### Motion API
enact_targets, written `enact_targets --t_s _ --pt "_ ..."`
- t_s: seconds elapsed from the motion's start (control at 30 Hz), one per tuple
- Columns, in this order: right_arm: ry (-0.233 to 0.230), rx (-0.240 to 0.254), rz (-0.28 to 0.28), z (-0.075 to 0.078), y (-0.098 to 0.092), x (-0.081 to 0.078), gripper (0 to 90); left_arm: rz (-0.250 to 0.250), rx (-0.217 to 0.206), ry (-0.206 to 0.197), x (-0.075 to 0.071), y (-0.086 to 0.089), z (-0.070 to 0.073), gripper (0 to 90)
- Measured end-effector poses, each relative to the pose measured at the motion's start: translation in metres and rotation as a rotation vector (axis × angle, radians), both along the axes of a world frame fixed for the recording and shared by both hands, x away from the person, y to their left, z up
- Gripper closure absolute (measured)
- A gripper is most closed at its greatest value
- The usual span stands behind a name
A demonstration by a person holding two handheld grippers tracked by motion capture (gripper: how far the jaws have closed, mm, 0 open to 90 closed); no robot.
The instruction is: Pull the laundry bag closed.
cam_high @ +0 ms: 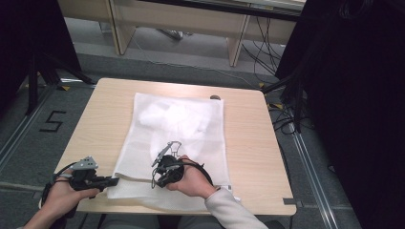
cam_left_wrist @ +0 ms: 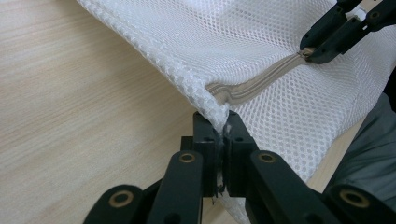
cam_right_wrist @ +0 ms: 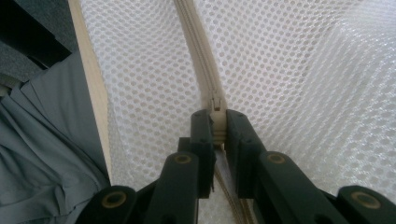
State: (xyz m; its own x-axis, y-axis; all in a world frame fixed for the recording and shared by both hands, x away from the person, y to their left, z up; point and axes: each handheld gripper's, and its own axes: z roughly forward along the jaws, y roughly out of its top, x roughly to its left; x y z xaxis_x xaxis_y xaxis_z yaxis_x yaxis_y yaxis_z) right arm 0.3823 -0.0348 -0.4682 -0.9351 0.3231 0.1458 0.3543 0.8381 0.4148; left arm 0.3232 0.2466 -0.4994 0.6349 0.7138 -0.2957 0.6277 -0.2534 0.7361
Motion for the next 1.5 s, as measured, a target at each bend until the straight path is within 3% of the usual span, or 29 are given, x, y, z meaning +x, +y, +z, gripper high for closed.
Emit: enact_targets --t_s 0.5,0.77,0.87,1.2,1.5 --pt "0.007 -0.001 -0.013 0.002 -0.006 0.0 82.6 -0.002 0.003 0.003 0.0 0.001 0.0 85.5" --pt "-0.013 -0.008 -0.018 0.004 -0.012 0.001 82.5 -0.016 0.015 0.019 0.001 0.002 0.001 85.5" --pt "0.009 -0.007 -0.023 0.004 -0.013 0.0 82.5 -0.016 0.017 0.02 0.001 0.002 0.0 85.5" --pt "0.01 -0.012 -0.037 0.005 -0.019 0.001 82.6 -0.015 0.015 0.02 0.001 0.003 0.0 85.5" --pt "-0.016 -0.024 -0.027 0.005 -0.025 0.003 82.5 -0.012 0.016 0.022 0.001 0.003 0.0 85.5"
